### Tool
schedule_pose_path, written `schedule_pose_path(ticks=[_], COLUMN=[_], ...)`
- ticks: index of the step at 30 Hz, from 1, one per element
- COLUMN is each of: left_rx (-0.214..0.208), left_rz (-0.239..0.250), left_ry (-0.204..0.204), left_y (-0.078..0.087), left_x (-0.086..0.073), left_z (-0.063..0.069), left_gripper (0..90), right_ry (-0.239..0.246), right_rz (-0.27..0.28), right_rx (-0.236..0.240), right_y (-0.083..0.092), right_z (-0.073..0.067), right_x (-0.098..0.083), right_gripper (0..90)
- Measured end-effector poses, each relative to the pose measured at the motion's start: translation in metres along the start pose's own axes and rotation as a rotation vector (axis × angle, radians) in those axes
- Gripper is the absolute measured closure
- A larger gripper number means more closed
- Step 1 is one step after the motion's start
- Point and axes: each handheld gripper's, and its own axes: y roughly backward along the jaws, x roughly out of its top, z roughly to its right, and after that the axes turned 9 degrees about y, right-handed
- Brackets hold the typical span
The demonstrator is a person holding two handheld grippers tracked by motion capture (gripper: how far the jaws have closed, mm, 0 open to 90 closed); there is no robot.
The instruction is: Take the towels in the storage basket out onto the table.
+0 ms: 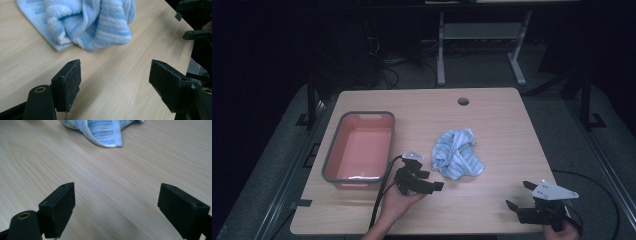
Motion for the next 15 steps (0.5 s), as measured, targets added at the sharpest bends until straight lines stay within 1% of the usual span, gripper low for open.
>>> schedule_pose_path(ticks=[2,3,7,15], left_rx=[0.004,-0.002,0.005,0.032], left_rz=[0.002,0.005,0.005,0.000], left_ry=[-0.003,0.005,0.007,-0.014], left_y=[0.000,0.001,0.003,0.007], left_x=[-0.002,-0.005,-0.011,-0.021], left_z=[-0.001,-0.002,-0.004,-0.003], left_gripper=[25.1,25.1,25.0,24.9], right_ry=[0.001,0.001,0.000,0.000], right_rz=[-0.001,-0.003,-0.003,-0.006], right_rx=[0.002,0.001,0.000,-0.002], right_y=[0.000,0.000,0.000,0.000], right_z=[0.000,-0.001,-0.001,0.000], right_x=[0.000,0.000,0.000,0.000], right_gripper=[13.9,13.9,13.8,13.9])
